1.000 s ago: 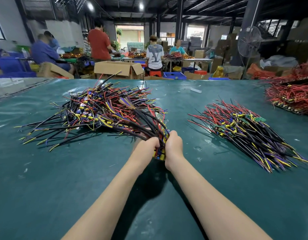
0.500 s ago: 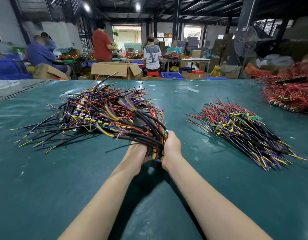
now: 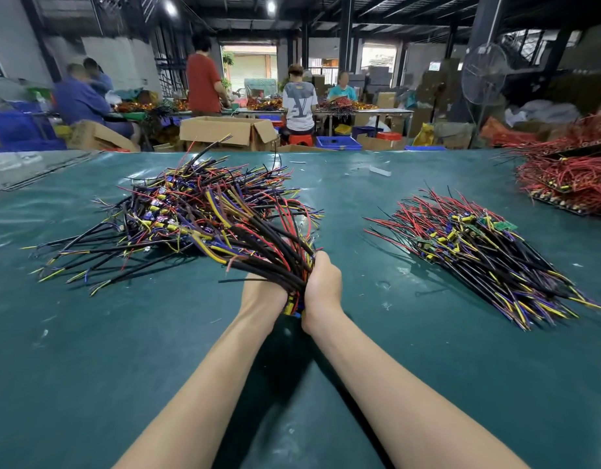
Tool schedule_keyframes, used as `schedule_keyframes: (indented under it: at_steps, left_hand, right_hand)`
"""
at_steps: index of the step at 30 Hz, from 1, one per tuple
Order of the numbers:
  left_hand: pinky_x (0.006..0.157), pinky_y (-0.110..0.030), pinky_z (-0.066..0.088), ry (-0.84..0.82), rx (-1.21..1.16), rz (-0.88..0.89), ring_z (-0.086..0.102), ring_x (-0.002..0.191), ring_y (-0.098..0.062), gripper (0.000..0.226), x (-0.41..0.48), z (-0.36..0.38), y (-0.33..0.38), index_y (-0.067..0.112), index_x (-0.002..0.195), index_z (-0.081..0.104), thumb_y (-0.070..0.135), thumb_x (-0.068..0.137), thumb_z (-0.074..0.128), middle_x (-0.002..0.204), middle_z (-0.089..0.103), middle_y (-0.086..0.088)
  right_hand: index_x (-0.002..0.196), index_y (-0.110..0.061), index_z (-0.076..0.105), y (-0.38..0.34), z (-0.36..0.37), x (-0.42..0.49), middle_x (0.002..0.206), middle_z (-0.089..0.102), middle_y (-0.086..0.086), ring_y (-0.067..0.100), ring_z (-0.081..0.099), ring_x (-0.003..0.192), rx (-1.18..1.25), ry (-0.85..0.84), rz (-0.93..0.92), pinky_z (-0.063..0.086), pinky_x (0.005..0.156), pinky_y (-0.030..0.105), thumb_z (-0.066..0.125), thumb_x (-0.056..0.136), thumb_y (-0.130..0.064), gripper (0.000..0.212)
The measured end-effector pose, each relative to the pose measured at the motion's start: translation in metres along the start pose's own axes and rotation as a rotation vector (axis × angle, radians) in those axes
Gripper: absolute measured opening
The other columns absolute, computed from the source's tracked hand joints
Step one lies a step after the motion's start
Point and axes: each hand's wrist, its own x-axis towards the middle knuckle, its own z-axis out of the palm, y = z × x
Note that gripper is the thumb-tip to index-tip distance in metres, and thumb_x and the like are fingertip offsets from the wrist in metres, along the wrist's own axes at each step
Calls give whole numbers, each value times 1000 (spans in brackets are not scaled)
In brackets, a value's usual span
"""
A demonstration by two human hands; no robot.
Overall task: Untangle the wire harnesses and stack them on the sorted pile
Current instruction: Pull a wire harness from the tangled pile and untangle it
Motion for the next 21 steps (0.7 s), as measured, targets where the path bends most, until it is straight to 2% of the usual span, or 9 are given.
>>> schedule_keyframes:
  at_steps: [2,4,5,9,15,17,19,21]
  left_hand:
    - [84,-40,48,17,68,56,56,87,-23,30,1,-2,-1,20,67,53,11,95,45,84,59,-7]
    - [87,-46,49,10,113,99,57,92,-27,26,1,-3,-3,17,72,58,15,95,45,90,61,-13]
    - [83,-46,51,11,106,115,58,91,-27,25,2,-3,-4,15,75,59,14,95,45,88,62,-13]
    - [56,-27,46,56,10,75,53,70,-18,32,3,-4,-8,17,62,50,7,92,46,65,54,1]
    - [60,-29,39,35,46,79,43,58,-17,40,-1,-3,-3,16,54,43,0,91,41,57,46,-1]
    - [59,-28,40,37,45,108,40,59,-17,42,-2,-2,-4,16,54,41,-3,91,40,58,45,-1]
    - [50,-22,39,42,54,139,38,56,-13,42,-4,-1,-8,17,55,41,-5,91,40,58,44,1]
    - [53,-23,38,24,88,148,39,58,-13,42,-2,-2,-12,17,57,41,-7,91,40,59,44,1]
  right_hand:
    - [47,-18,31,1,0,-1,46,31,-5,18,29,56,21,7,-5,23,54,30,40,85,-18,39]
    - [50,-19,30,2,1,-2,47,30,-5,18,28,55,26,-2,-5,23,53,29,40,85,-18,36]
    - [51,-20,30,2,0,-2,48,30,-4,18,28,54,21,-6,-5,22,52,28,39,85,-18,35]
    - [54,-22,26,3,-1,-3,51,26,-3,16,24,50,5,-29,-3,20,49,23,36,85,-17,33]
    - [55,-21,30,2,-3,-3,49,31,-5,14,30,39,40,-115,52,25,45,18,34,88,-20,33]
    - [55,-20,33,3,-4,-2,50,35,-4,14,34,41,48,-138,66,28,45,18,35,88,-21,33]
    - [54,-19,34,3,-6,-1,51,37,-4,15,36,41,33,-141,73,29,45,17,35,88,-22,34]
    - [55,-20,33,3,-5,0,52,35,-3,17,35,44,28,-116,62,30,45,18,35,87,-21,33]
